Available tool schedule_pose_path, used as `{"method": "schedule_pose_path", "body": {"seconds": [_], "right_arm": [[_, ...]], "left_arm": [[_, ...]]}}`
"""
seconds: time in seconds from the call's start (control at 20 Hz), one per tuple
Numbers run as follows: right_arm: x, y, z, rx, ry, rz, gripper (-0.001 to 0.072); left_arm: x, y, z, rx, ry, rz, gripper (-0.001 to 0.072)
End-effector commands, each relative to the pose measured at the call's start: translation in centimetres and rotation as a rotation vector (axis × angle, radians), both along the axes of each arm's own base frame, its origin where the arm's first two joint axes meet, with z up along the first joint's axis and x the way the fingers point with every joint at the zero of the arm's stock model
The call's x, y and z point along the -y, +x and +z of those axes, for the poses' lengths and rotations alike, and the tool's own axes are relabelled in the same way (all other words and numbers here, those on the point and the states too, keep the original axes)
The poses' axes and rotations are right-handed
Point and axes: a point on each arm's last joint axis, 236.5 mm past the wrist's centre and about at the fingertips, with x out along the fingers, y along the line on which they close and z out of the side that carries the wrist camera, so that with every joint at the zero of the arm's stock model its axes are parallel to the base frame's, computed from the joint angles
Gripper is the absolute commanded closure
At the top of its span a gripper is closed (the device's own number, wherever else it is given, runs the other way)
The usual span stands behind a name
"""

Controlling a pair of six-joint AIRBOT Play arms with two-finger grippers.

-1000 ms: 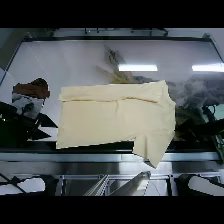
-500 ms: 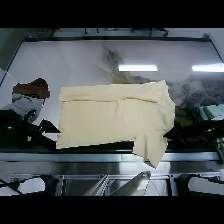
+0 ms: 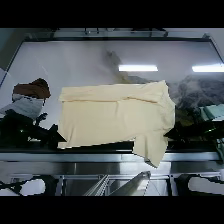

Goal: Fold the shirts.

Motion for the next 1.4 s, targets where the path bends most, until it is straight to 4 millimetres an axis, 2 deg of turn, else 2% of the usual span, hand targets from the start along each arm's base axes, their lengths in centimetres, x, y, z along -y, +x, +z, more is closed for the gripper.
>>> {"method": "schedule_pose_path", "body": {"seconds": [0.0,0.3,0.4,0.5,0.65,0.85,0.9,1.0,1.1,1.25,1.35], "right_arm": [[0.9,0.9,-0.8,0.027,-0.050,-0.030,0.0694],[0.1,0.1,0.7,0.009,0.010,-0.001,0.0694],[0.8,0.5,2.3,0.037,0.024,-0.011,0.0694],[2.3,1.1,4.3,0.077,0.013,-0.064,0.0694],[4.1,1.4,6.2,0.127,-0.023,-0.136,0.0694],[3.3,1.3,7.7,0.147,0.014,-0.125,0.0695],[2.8,2.0,8.6,0.175,0.048,-0.146,0.0694],[1.5,4.2,12.0,0.308,0.160,-0.178,0.0694],[0.8,6.2,13.9,0.404,0.201,-0.204,0.0694],[0.4,9.0,13.7,0.470,0.156,-0.228,0.0694],[0.0,12.1,14.3,0.537,0.158,-0.254,0.0694]], "left_arm": [[0.8,-0.1,-0.6,0.029,0.022,-0.071,0.0685],[0.4,2.1,2.2,0.059,-0.011,-0.116,0.0687],[0.1,2.8,2.8,0.070,-0.007,-0.118,0.0687],[-0.5,3.8,3.2,0.088,0.014,-0.118,0.0687],[-1.8,4.7,3.5,0.100,0.068,-0.126,0.0688],[-1.9,5.7,5.0,0.119,0.054,-0.141,0.0688],[-1.9,5.9,5.6,0.126,0.050,-0.148,0.0688],[-2.1,6.9,7.1,0.175,0.063,-0.152,0.0687],[-2.7,8.7,8.8,0.244,0.090,-0.155,0.0687],[-3.6,11.9,11.1,0.327,0.122,-0.137,0.0687],[-3.0,14.1,12.4,0.367,0.071,-0.120,0.0687]]}}
